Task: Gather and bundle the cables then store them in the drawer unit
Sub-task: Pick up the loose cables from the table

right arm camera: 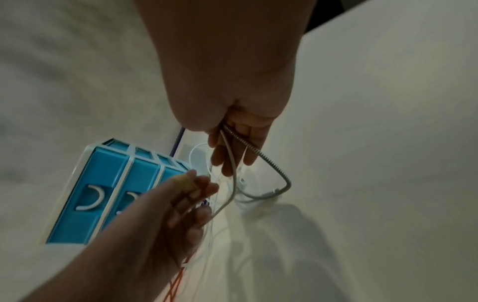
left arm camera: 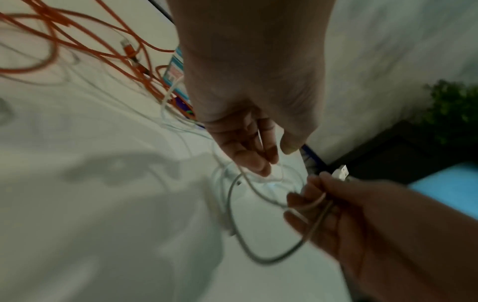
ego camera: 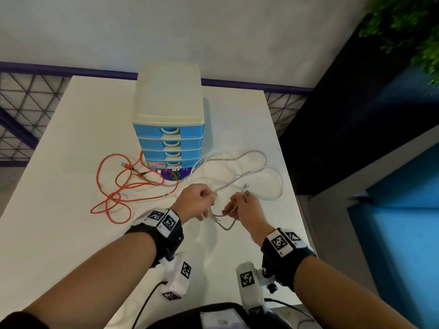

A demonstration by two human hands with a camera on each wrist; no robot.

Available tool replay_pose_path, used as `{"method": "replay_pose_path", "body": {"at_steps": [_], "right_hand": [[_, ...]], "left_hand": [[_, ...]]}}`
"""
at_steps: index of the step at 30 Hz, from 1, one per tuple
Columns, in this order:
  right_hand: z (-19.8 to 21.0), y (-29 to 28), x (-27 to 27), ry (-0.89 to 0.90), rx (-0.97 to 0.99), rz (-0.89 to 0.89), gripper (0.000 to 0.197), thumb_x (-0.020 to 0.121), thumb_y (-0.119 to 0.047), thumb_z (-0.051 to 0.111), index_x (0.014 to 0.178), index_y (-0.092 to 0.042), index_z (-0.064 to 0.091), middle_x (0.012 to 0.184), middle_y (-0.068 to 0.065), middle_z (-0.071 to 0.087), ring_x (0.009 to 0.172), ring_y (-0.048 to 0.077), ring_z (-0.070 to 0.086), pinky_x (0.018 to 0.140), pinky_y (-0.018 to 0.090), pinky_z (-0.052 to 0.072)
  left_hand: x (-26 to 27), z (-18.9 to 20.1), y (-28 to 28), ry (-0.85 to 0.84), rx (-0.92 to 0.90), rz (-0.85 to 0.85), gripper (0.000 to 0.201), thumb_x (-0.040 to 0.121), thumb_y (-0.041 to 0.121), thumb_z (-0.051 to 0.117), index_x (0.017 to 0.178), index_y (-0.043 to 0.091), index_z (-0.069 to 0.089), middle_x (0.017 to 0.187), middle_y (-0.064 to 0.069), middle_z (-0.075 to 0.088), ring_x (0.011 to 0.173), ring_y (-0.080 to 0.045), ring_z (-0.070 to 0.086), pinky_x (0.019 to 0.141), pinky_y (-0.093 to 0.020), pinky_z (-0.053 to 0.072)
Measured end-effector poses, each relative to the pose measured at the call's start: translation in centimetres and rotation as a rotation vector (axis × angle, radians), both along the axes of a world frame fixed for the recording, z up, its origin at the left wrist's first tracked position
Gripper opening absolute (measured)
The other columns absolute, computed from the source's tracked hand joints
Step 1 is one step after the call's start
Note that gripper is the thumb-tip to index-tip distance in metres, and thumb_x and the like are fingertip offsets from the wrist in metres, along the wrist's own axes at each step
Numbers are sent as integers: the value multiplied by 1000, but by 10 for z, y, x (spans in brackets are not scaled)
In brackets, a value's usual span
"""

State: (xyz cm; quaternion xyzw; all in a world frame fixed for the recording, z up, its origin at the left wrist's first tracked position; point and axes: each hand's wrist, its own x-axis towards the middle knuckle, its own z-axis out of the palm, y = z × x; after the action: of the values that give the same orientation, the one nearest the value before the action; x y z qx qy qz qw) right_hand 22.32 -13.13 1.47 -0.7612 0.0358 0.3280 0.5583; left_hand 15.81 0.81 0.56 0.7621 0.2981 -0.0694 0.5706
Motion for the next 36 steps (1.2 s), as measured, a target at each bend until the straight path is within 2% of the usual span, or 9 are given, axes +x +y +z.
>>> {"method": "replay_pose_path", "body": {"at_steps": [2,5,8,12,15,19,26,29,36], "right_hand": [[7,5,9,-57,-39,62,25,101,-9,35,82,-6,52,57,7,54,50,19,58,72,45,56],[11,19,20,-57,-26,76,25,100,-9,36,80,-9,51,57,4,43,43,17,47,53,34,52],[12,35,27,-25,-2,50,22,98,-8,38,80,-8,52,58,4,39,40,15,37,42,27,40],[8,49,32,33,-16,93,21,96,-10,38,82,-9,54,58,2,39,42,14,35,43,25,36],[4,54,34,57,-43,133,22,98,-12,38,83,-10,55,59,1,41,39,11,36,41,23,35],[1,55,34,73,-73,184,23,98,-13,37,84,-12,55,59,0,41,35,8,36,39,21,34],[3,54,36,62,-96,227,24,98,-12,36,83,-12,55,60,0,42,38,10,36,41,23,34],[3,59,35,54,-100,238,24,98,-12,36,84,-12,56,61,0,42,36,9,36,41,22,34],[19,103,27,-80,-41,361,19,95,-10,38,88,-10,56,61,1,40,45,14,34,43,24,32]], "left_hand": [[18,6,4,-11,-126,82,23,92,21,53,92,1,62,83,-12,68,49,-17,59,40,-22,45],[40,15,15,-53,-275,284,16,94,12,49,99,1,58,79,-8,63,44,-13,59,39,-21,47],[49,13,40,-83,-125,425,15,92,13,47,92,2,57,79,-10,61,50,-16,58,42,-23,47],[25,-5,93,87,506,257,25,92,21,47,81,2,60,83,-15,63,78,-31,57,64,-32,38],[-3,-24,123,331,701,136,26,90,16,48,109,6,62,116,-17,55,104,-36,56,83,-43,48],[-29,-45,144,436,706,135,36,88,8,47,123,8,53,130,-19,42,113,-43,51,92,-54,47],[-36,-57,148,382,742,61,35,83,1,53,117,9,56,121,-19,49,107,-40,54,87,-51,49],[-39,-54,147,430,745,-8,33,86,8,54,119,12,55,115,-14,51,110,-36,52,88,-49,48],[-41,-30,128,496,951,-265,43,84,2,48,126,9,49,123,-13,47,116,-32,44,93,-43,44]]}}
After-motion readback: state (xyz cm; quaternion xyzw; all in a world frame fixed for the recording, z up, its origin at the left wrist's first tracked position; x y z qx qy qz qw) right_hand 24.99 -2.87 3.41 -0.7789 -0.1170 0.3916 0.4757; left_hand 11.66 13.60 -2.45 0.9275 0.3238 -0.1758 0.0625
